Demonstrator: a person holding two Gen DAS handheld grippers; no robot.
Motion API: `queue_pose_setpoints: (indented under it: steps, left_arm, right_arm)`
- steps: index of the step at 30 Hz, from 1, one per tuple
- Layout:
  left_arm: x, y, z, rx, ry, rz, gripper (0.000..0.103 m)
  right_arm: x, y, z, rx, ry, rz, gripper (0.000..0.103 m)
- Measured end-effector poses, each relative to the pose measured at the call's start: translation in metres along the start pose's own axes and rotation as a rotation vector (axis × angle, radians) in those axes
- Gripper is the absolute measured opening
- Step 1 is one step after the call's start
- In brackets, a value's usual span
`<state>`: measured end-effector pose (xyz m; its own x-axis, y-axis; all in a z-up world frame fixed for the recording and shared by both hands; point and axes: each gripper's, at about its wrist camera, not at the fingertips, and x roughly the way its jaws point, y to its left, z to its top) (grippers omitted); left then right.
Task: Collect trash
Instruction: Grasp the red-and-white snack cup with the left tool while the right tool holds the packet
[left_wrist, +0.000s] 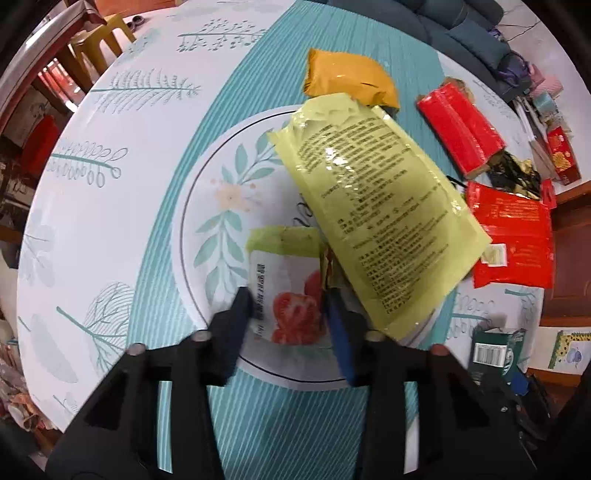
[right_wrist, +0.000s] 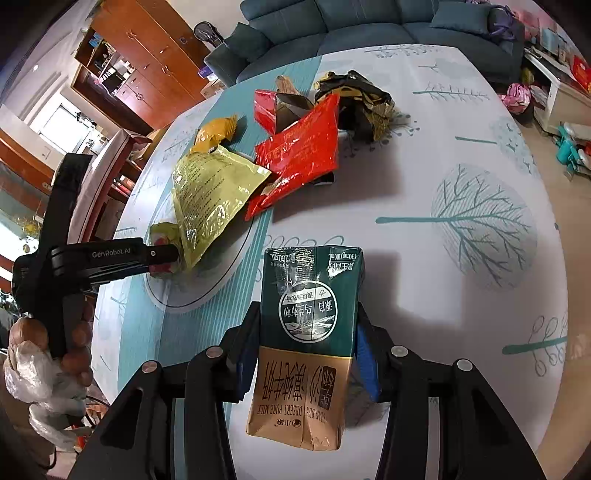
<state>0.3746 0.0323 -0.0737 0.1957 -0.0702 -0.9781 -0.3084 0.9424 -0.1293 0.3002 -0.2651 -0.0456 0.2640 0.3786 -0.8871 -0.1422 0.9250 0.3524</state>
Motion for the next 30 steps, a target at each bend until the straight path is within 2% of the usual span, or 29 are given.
queue_pose_setpoints:
  steps: [2,5,11,16,23,30]
  left_arm:
    - [-0.003,-0.003,-0.002,0.009,-0.010,-0.006,0.023]
    - [-0.010,-0.006,-0.008,0.046,-0.031,0.008,0.019]
    - [-0.034,-0.003,-0.031,0.097,-0.058,-0.004,0.018]
    - [-0.065,0.009,-0.069,0.172,-0.073,-0.064,0.018]
    - [-0.130,0.036,-0.128,0.339,-0.113,-0.151,0.018]
    - [-0.189,0.079,-0.189,0.473,-0.203,-0.194,0.018]
  right_arm:
    - [-0.001,0.002,-0.002,0.005,-0.003,-0.003,0.046]
    - [-0.004,0.005,-0.007,0.011,-0.012,-0.008,0.046]
    - [-0.017,0.020,-0.017,0.020,-0.042,-0.013,0.046]
    - [-0.047,0.044,-0.032,0.027,-0.115,-0.044,0.046]
    - [-0.099,0.102,-0.086,0.126,-0.228,-0.080,0.046]
    - [-0.125,0.165,-0.157,0.157,-0.251,-0.089,0.046]
